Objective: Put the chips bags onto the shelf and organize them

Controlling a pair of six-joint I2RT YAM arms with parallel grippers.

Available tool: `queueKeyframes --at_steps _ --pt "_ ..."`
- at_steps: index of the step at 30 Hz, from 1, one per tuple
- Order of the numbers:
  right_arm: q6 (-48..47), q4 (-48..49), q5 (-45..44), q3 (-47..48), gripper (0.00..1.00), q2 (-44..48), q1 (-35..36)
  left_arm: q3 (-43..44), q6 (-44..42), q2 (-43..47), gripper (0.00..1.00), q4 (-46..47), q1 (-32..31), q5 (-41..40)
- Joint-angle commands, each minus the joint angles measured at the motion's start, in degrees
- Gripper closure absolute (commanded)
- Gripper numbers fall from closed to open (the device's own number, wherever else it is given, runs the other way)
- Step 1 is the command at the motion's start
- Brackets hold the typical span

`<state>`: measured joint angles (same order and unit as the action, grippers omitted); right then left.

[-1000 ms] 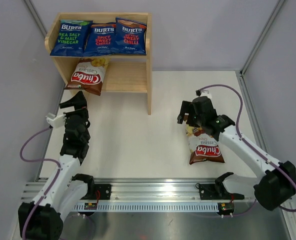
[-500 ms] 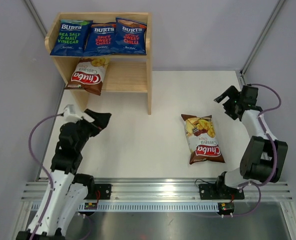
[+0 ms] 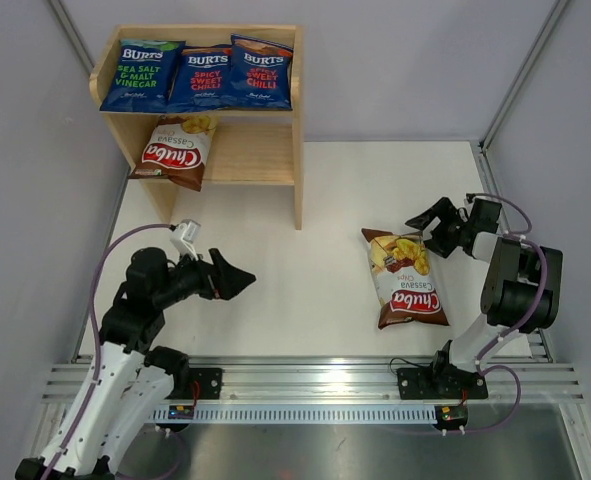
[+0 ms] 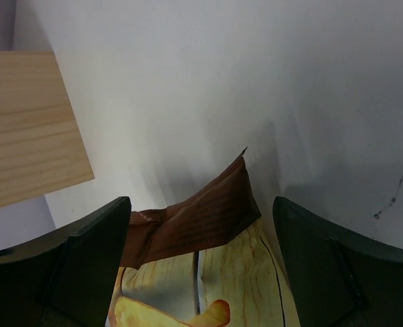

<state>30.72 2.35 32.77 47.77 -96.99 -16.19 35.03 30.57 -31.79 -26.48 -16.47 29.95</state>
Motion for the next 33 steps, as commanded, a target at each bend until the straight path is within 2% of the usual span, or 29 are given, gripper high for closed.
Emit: queueKeyframes --at_steps 1,5,8,10,12,14,16,17,20,23,28,30,33 --pt "2.49 10.80 7.56 -4.06 0.08 -0.66 -0.34 1.45 -1.83 3.49 0.01 -0.15 -0.23 1.60" --pt "7.07 17.77 8.53 -8.56 0.15 -1.62 -0.34 1.45 -0.60 4.63 0.01 -0.86 -0.23 5.02" --pt "7.69 19.00 7.92 -9.88 0.26 -2.33 -0.34 1.88 -0.07 6.12 0.01 -1.29 -0.23 6.17" --pt "8.56 20.93 6.87 -11.28 0.40 -2.07 -0.34 2.59 -1.03 7.00 0.01 -2.43 -0.23 4.77" --pt "11.36 23.48 6.87 -12.78 0.45 -1.63 -0.34 2.94 -1.47 6.92 0.01 -3.84 -0.23 3.80" --pt "14.00 28.74 7.30 -15.50 0.59 -0.92 -0.34 2.24 -1.30 6.74 0.01 -3.76 -0.23 3.80" --pt "17.87 34.00 8.53 -17.70 0.63 -0.74 -0.34 1.19 -0.95 6.57 0.01 -3.58 -0.23 3.53" --pt "19.01 35.34 9.40 -18.06 0.70 -0.66 -0.34 0.92 -0.95 6.57 0.01 -3.67 -0.32 3.18" --pt "23.23 40.00 12.48 -18.94 0.76 -0.31 -0.34 0.13 -0.86 6.92 0.01 -4.02 -0.23 2.30" --pt "27.45 43.35 12.93 -20.08 0.98 1.97 -0.34 -0.22 -0.51 7.01 0.01 -3.84 -0.23 2.13" --pt "35.10 46.33 9.77 -23.07 1.00 9.70 -0.16 -1.45 1.16 5.61 0.01 -2.61 -0.58 -0.06" --pt "38.96 46.17 7.49 -23.86 1.00 13.38 0.54 -2.06 2.47 3.24 0.01 0.88 -1.63 -1.99" --pt "43.89 43.81 2.31 -23.69 1.00 19.09 2.03 -3.29 5.37 -0.63 0.01 9.73 -9.96 -8.92"
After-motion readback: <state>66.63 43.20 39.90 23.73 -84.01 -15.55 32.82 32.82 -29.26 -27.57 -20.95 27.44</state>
